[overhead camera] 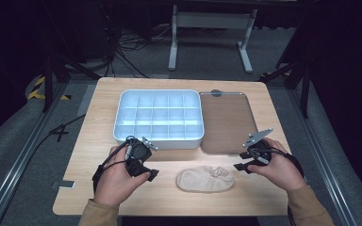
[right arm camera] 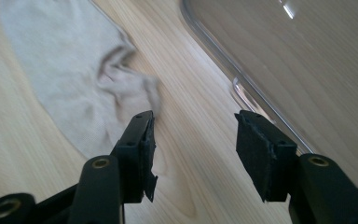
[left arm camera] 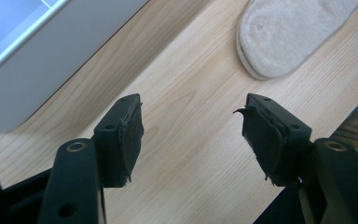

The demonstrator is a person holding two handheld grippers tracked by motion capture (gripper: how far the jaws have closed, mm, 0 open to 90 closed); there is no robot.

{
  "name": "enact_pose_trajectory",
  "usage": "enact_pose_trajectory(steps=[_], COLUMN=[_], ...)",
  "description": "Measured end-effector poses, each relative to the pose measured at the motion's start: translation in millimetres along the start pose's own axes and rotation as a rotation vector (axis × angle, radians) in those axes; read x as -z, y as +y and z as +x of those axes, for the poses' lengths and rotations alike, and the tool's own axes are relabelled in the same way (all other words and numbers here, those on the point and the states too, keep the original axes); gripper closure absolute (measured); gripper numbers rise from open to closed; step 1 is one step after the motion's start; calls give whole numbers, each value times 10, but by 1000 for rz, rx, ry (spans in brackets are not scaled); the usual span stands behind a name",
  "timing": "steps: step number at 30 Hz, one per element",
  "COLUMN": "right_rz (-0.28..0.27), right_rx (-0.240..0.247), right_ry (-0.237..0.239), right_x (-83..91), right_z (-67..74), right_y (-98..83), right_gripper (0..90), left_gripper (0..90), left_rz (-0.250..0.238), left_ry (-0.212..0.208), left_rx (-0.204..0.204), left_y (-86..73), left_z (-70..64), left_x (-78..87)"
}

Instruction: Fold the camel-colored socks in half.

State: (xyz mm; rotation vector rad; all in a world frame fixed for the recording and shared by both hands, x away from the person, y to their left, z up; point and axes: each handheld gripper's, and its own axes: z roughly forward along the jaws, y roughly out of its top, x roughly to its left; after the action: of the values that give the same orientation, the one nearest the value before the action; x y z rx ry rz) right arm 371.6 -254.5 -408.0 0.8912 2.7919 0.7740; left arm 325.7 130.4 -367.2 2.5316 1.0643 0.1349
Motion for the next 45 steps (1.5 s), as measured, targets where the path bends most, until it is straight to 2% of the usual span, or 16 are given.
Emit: enact_pose_trajectory(steps=[2,6,11,13,15,17,21,26,30,32,37,39,40,45], right_rz=[-25,-20,-48,-58,-65,-71,-79,-83,-78,-79,-78,-79,-80,-104], right_rx=[9,11,15,21,14,18,2,-24,-11,-14,-23,-23,-19,-1], right_ry=[7,4,8,7,9,-1,-8,-18,-27,-16,-5,-6,-10,-22], right_x=[3,-20,-19,-9,5,20,66,119,125,116,90,90,89,111], right_z=[15,12,32,42,49,58,73,64,56,59,69,72,73,85], right_y=[25,17,19,14,-9,-49,-136,-232,-266,-270,-267,-265,-264,-251], right_gripper=[477,487,497,497,507,521,529,530,576,597,607,607,608,614], left_gripper=[397,398,400,400,383,396,401,407,409,427,456,461,461,468], left_rz=[12,10,-5,-31,-45,-54,-48,-48,-82,-98,-91,-88,-86,-96], left_ry=[0,-5,-11,-30,-68,-83,-92,-86,-104,-109,-94,-94,-97,-146], left_rx=[-4,0,-4,-18,-26,-40,-65,-69,-62,-44,3,11,1,5], left_y=[5,7,37,72,118,184,293,361,383,382,381,390,398,421], left_z=[8,14,-16,-38,-72,-112,-152,-184,-201,-203,-190,-196,-198,-252], left_x=[-16,-14,-3,-20,-41,-65,-116,-141,-130,-157,-293,-365,-398,-493])
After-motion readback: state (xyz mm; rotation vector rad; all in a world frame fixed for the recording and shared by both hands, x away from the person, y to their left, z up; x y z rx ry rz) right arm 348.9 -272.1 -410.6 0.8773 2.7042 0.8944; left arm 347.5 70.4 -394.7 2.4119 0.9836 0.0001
